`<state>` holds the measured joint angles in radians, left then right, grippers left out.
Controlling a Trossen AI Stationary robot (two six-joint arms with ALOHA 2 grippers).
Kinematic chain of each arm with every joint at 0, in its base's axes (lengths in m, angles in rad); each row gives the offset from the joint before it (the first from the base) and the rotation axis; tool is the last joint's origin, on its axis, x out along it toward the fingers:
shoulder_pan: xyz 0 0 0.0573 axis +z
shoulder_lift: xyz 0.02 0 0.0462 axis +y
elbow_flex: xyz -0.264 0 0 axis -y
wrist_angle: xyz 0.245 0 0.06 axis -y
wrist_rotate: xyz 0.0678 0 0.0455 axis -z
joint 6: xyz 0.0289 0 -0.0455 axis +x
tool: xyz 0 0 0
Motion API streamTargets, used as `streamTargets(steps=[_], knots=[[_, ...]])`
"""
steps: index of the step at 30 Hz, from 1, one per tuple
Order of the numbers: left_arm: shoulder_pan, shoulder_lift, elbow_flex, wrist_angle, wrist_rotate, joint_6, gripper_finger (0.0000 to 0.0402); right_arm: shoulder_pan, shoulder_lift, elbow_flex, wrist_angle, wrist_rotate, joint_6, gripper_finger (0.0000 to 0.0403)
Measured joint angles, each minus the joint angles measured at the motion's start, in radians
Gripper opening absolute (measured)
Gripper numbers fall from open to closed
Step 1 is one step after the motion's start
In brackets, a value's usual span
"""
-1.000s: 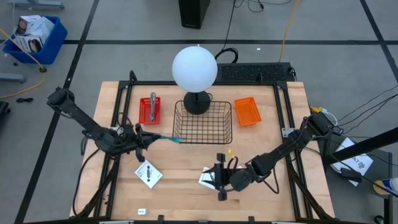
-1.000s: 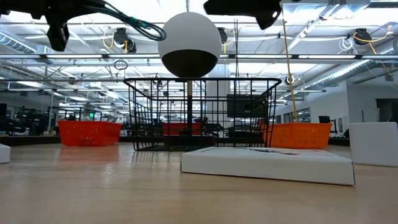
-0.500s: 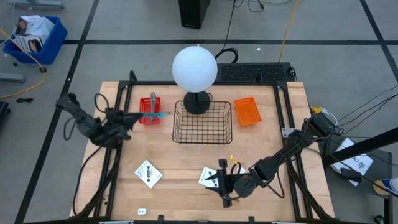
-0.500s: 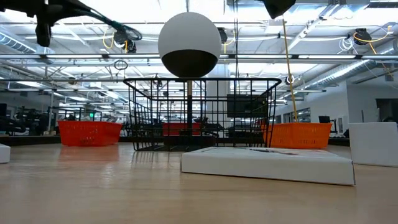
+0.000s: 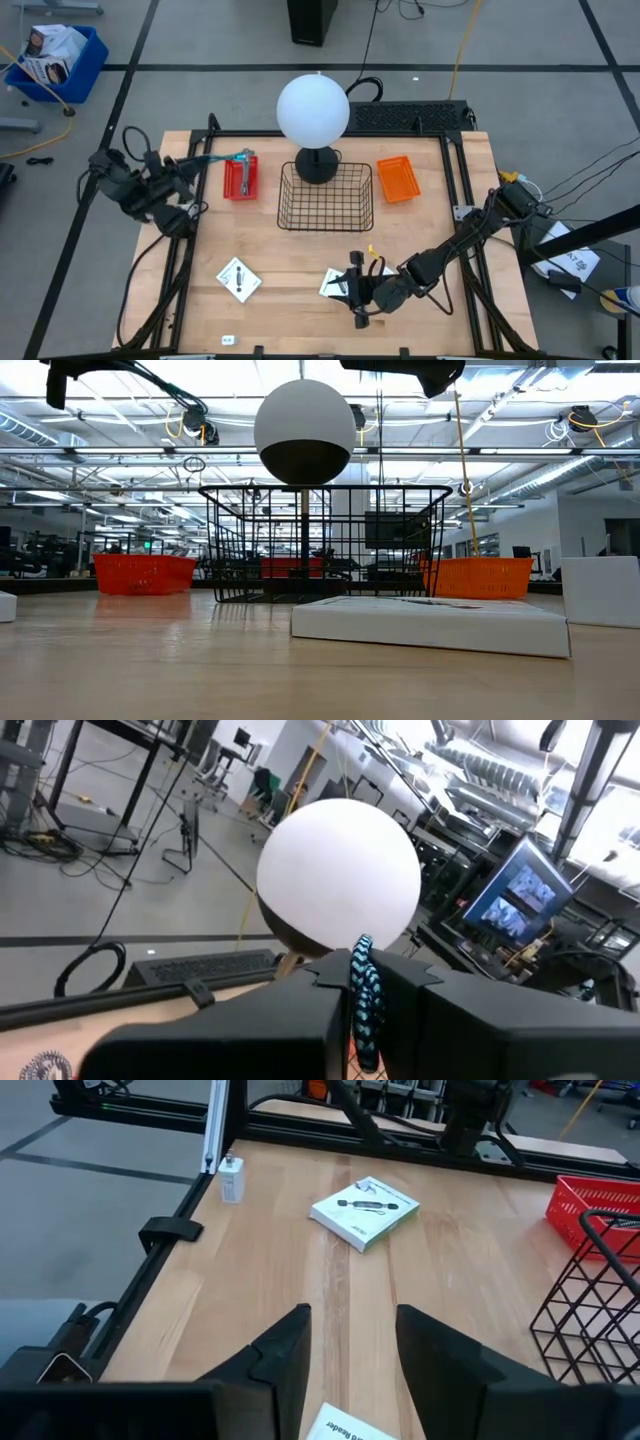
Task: Pick and place items into bin
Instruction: Put the blue black USB cable into the red bin
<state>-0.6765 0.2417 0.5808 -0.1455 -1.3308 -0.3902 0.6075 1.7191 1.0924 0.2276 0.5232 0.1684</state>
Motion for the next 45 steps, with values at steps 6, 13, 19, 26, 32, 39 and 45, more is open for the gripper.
streamTargets(steps=[6, 13, 19, 26, 32, 39, 45], knots=[[0.006, 0.047, -0.004, -0.015, -0.013, -0.029, 0.0019, 0.000, 0.000, 0.000, 0.000, 0.000, 0.000, 0.0141], [0.030, 0.274, -0.024, -0.062, -0.006, -0.192, 0.0012, 0.000, 0.000, 0.000, 0.000, 0.000, 0.002, 0.0141], [0.098, 0.414, -0.021, -0.062, 0.016, -0.251, 0.0020, 0.000, 0.000, 0.000, 0.000, 0.000, 0.002, 0.0138], [0.230, 0.456, -0.020, -0.115, 0.191, -0.312, 0.0012, 0.001, 0.000, 0.000, 0.000, 0.000, 0.002, 0.0141], [0.357, 0.508, -0.020, -0.186, 0.314, -0.377, 0.0012, 0.001, 0.000, 0.000, 0.000, 0.000, 0.002, 0.0141], [0.514, 0.471, -0.020, -0.318, 0.424, -0.397, 0.0012, 0.001, 0.000, 0.000, 0.000, 0.000, 0.003, 0.0141], [0.694, 0.465, 0.053, -0.655, 0.583, -0.533, 0.0012, 0.001, 0.006, 0.000, 0.006, 0.000, 0.003, 0.0140]])
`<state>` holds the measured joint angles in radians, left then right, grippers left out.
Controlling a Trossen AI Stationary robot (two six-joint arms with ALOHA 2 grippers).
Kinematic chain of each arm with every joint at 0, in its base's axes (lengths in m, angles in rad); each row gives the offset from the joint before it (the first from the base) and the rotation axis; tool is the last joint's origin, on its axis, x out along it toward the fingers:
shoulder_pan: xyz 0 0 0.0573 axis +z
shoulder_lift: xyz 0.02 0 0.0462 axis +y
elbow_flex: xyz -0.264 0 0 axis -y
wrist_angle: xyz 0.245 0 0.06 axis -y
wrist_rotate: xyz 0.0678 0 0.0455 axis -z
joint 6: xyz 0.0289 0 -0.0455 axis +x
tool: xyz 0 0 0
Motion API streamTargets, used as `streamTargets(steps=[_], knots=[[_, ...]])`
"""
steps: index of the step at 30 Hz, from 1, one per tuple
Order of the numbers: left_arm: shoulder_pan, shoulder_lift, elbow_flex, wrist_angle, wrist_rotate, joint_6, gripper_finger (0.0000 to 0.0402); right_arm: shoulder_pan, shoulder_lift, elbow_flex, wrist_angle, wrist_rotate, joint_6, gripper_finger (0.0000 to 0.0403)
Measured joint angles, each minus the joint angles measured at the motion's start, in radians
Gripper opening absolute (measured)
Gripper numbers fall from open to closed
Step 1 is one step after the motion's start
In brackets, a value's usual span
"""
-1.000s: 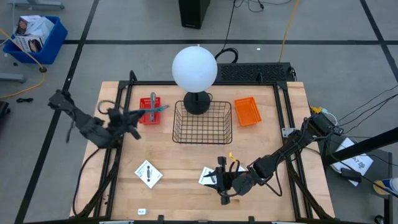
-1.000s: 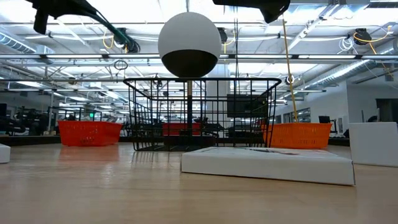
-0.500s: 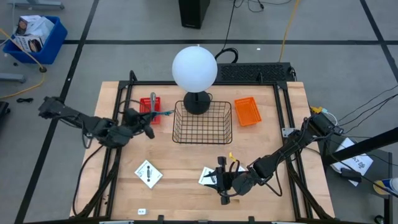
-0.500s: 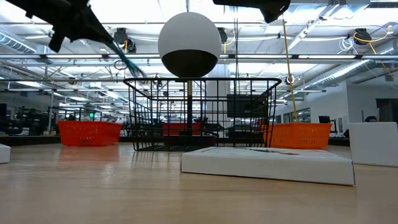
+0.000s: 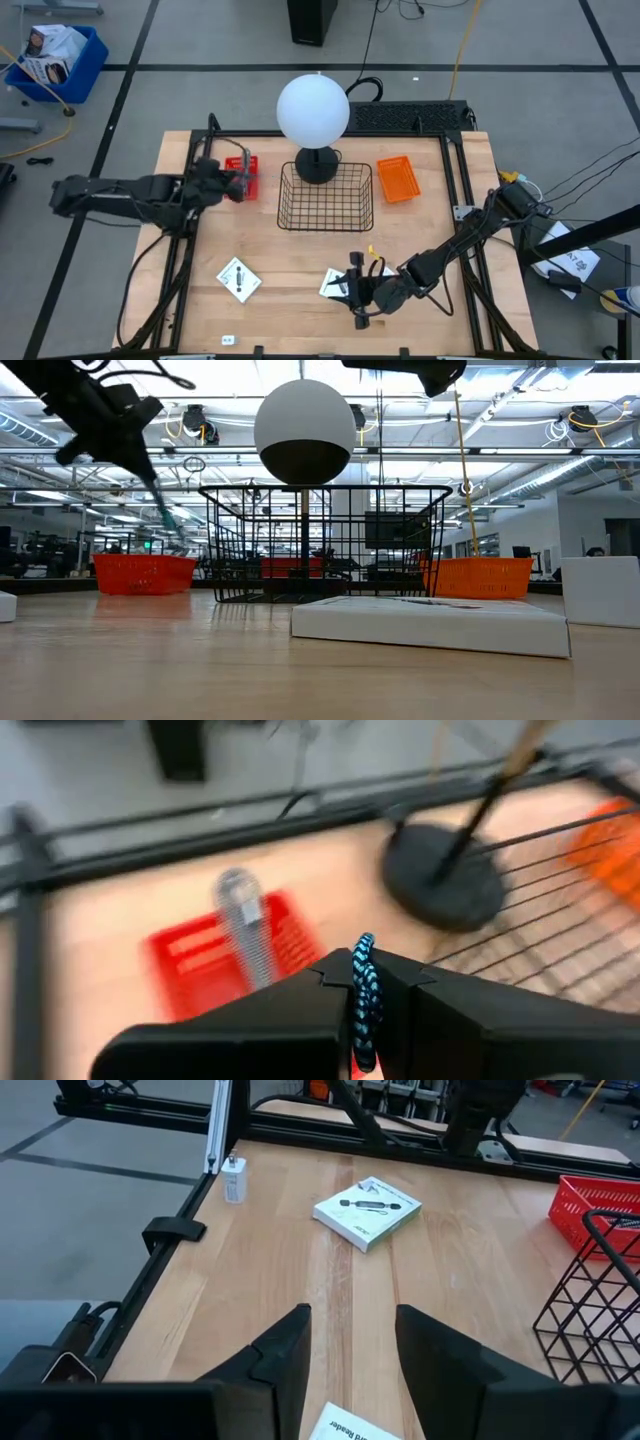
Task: Pick and place items into bin
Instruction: Put the blue black USB cable into the red bin
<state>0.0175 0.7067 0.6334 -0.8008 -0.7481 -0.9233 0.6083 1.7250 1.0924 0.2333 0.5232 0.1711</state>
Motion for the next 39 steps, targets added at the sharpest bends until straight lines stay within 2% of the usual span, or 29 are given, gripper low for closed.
streamTargets(steps=[3, 5, 7, 12, 21, 26, 30, 35, 39], knots=[[0.051, 0.000, 0.077, -0.093, 0.029, 0.006, 0.0012, 0.000, 0.016, 0.000, 0.004, 0.000, 0.000, 0.0138], [0.066, -0.002, 0.129, -0.098, 0.049, 0.052, 0.0012, -0.005, 0.030, 0.000, 0.017, -0.001, 0.000, 0.0138], [0.086, 0.006, 0.177, -0.098, 0.088, 0.094, 0.0012, -0.009, 0.041, 0.000, 0.025, -0.001, 0.000, 0.0139], [0.174, 0.053, 0.258, -0.168, 0.200, 0.092, 0.0012, -0.013, 0.046, 0.000, 0.032, -0.001, 0.000, 0.0141], [0.380, 0.220, 0.274, -0.245, 0.355, 0.143, 0.0020, -0.013, 0.046, 0.000, 0.047, -0.003, 0.000, 0.0138], [0.453, 0.317, 0.274, -0.242, 0.400, 0.168, 0.0016, -0.013, 0.046, 0.000, 0.047, -0.003, 0.000, 0.0136], [0.523, 0.378, 0.274, -0.226, 0.529, 0.227, 0.0012, -0.013, 0.046, 0.000, 0.047, -0.003, 0.000, 0.0135], [0.585, 0.439, 0.274, -0.212, 0.551, 0.286, 0.0040, -0.013, 0.046, 0.000, 0.046, -0.004, 0.000, 0.0135], [0.635, 0.473, 0.274, -0.191, 0.621, 0.342, 0.0053, -0.013, 0.046, 0.000, 0.046, -0.004, 0.000, 0.0134]])
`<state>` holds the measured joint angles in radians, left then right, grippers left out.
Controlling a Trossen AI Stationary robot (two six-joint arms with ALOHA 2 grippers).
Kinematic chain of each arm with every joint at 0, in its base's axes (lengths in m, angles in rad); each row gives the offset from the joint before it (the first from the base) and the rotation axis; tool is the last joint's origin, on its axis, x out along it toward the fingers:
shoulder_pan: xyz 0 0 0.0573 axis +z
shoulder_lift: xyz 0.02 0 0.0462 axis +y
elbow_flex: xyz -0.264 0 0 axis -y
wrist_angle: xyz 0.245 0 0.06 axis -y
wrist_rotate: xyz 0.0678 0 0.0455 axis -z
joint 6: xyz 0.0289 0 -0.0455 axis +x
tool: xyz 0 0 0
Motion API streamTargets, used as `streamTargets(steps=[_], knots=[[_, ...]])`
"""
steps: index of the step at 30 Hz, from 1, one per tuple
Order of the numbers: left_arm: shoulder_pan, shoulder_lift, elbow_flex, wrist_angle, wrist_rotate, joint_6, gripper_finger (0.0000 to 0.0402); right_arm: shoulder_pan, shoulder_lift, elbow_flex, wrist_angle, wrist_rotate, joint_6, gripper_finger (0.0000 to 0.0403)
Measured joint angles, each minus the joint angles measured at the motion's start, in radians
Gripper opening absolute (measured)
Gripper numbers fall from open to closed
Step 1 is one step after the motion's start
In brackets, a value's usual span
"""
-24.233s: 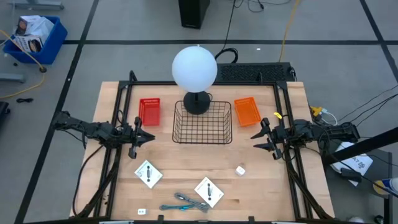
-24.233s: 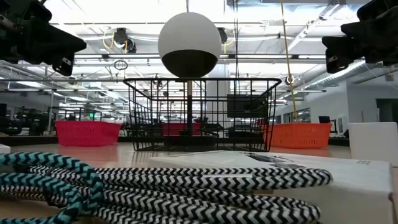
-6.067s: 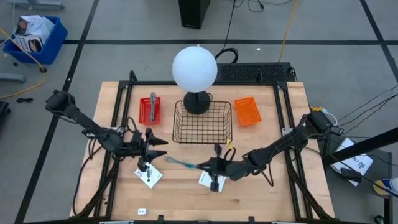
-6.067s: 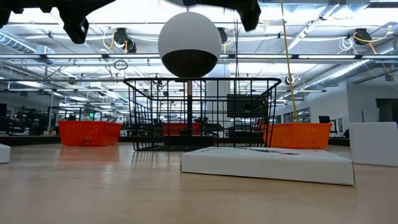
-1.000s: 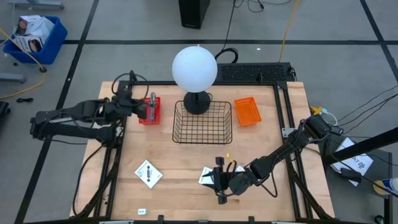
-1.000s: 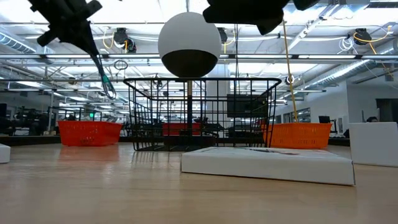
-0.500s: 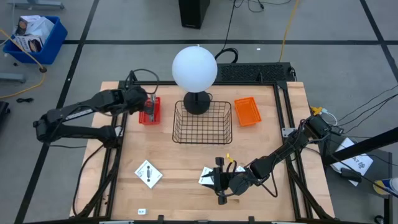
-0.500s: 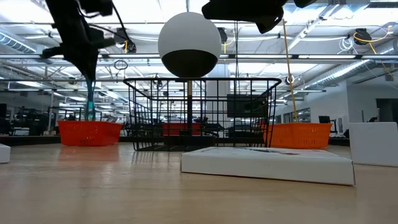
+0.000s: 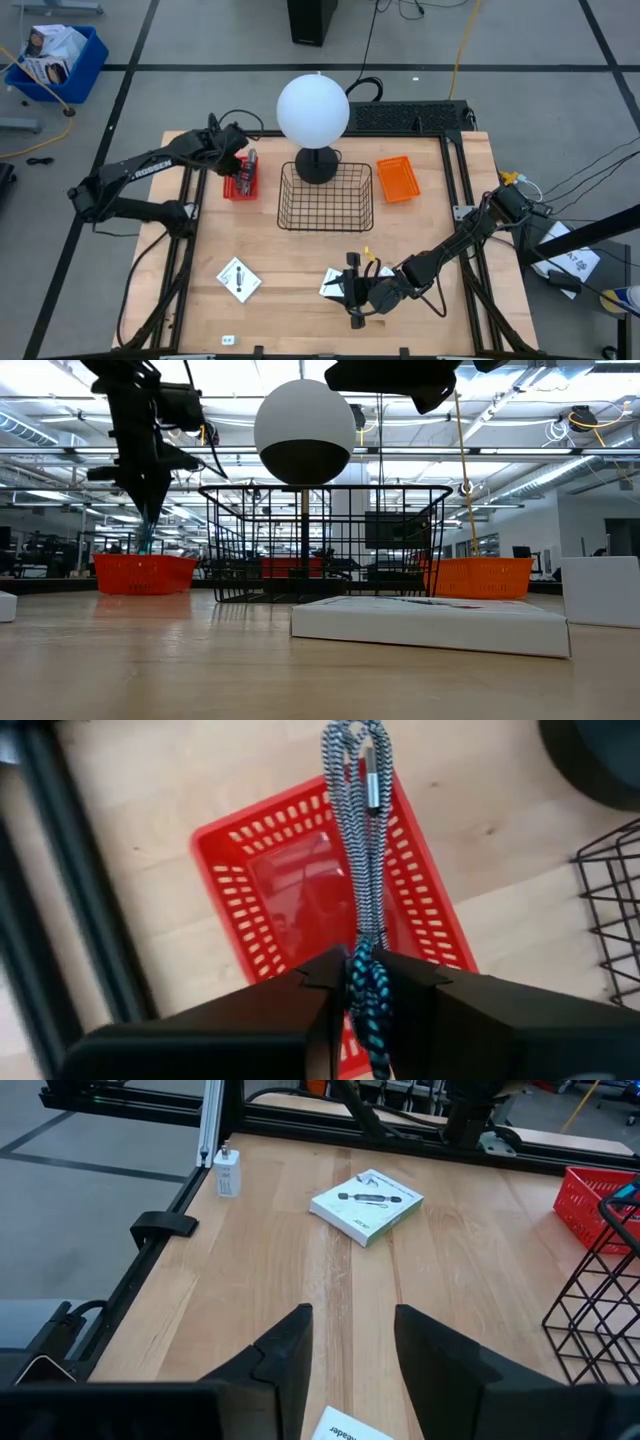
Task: Pick and place items into bin
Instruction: Put the blue black USB cable into the red bin, then put the top white charger adapter into the black wire basket
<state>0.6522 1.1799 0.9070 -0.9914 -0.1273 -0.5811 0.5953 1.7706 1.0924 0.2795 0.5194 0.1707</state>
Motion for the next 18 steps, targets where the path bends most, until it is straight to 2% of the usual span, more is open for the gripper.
streamTargets(steps=[6, 9, 13, 18], knots=[[0.041, 0.025, 0.000, 0.034, 0.030, 0.029, 0.0048, 0.000, 0.000, 0.000, 0.000, 0.000, 0.000, 0.0133], [0.064, 0.027, 0.000, 0.043, 0.026, 0.036, 0.0059, 0.000, 0.000, 0.000, 0.000, 0.000, 0.000, 0.0133], [0.085, 0.027, 0.000, 0.065, 0.019, 0.084, 0.0096, 0.000, 0.000, 0.000, 0.000, 0.000, 0.000, 0.0134], [0.093, 0.027, 0.000, 0.072, -0.010, 0.064, 0.0167, 0.000, 0.000, 0.000, 0.000, 0.000, 0.000, 0.0131]])
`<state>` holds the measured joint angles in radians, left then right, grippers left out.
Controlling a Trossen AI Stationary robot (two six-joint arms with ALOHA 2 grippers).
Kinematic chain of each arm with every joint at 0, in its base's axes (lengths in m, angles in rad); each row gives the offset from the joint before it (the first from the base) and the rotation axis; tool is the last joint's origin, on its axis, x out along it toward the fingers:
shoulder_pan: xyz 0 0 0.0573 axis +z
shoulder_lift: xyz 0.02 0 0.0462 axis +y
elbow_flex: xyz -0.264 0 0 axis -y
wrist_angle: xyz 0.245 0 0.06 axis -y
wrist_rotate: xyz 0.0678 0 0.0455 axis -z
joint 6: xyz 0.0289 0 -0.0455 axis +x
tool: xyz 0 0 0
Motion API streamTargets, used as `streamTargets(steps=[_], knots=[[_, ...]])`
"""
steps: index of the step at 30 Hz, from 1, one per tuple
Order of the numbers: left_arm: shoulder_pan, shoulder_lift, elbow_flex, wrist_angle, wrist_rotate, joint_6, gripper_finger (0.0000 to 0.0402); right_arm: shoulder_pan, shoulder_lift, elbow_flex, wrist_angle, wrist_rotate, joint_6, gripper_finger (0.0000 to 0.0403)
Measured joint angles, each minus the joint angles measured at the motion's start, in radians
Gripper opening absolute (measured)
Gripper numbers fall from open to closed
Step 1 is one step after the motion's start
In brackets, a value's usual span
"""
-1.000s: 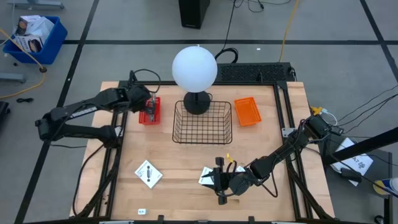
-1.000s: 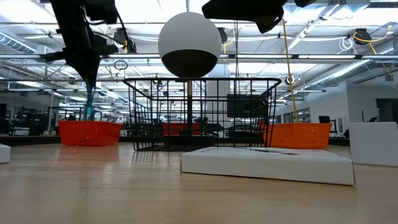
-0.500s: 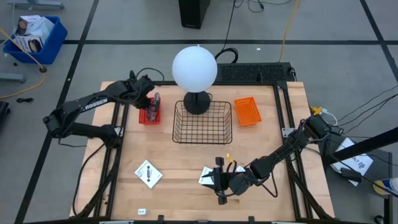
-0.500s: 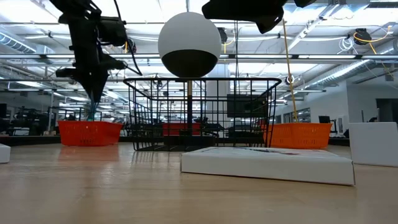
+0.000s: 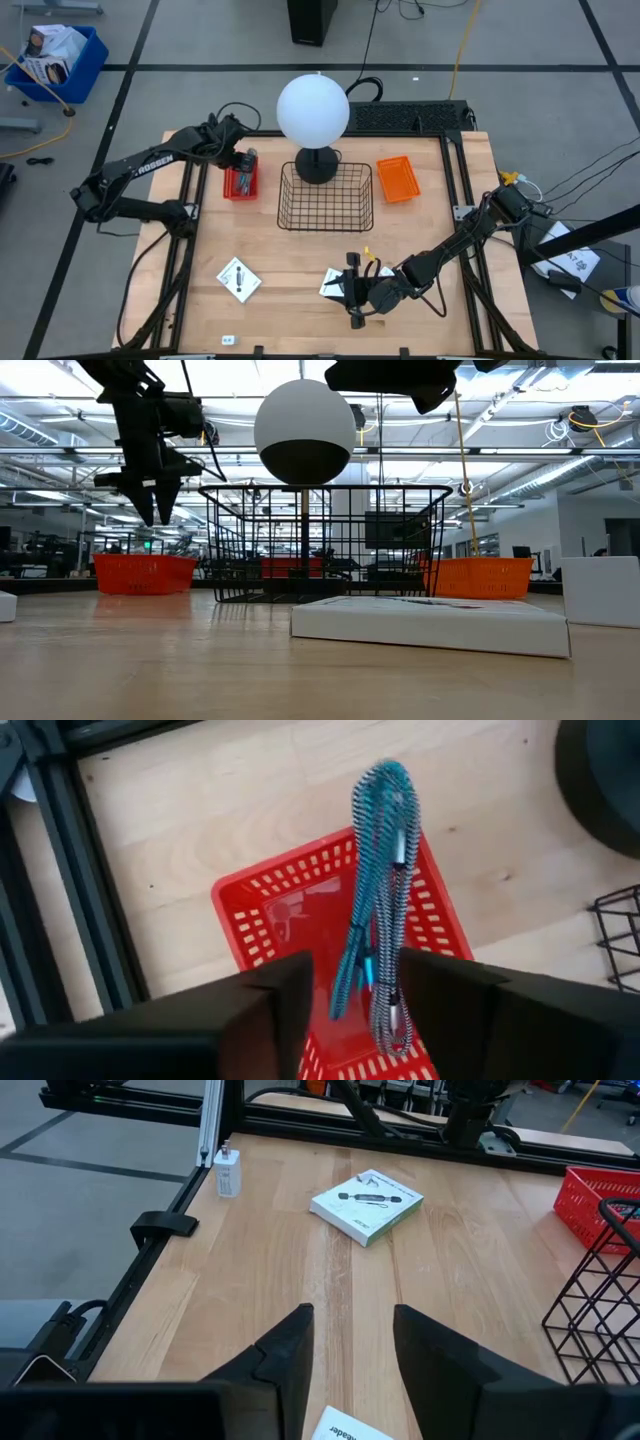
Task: Pick and place items into bin
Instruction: Put the top white charger adapter into the black wire basket
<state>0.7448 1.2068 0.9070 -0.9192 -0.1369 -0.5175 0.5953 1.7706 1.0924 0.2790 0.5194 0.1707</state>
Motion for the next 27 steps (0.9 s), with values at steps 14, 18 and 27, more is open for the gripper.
streamTargets(steps=[14, 18, 27], knots=[[-0.087, -0.047, -0.001, -0.019, 0.066, 0.064, 0.0255, 0.000, 0.000, 0.000, 0.000, 0.000, 0.000, 0.0132], [-0.178, -0.109, -0.001, -0.009, 0.046, 0.034, 0.0255, 0.000, 0.000, 0.000, 0.000, 0.000, 0.000, 0.0131], [-0.479, -0.215, -0.001, 0.011, -0.082, -0.109, 0.0255, 0.005, 0.000, 0.000, -0.005, -0.001, -0.003, 0.0133]])
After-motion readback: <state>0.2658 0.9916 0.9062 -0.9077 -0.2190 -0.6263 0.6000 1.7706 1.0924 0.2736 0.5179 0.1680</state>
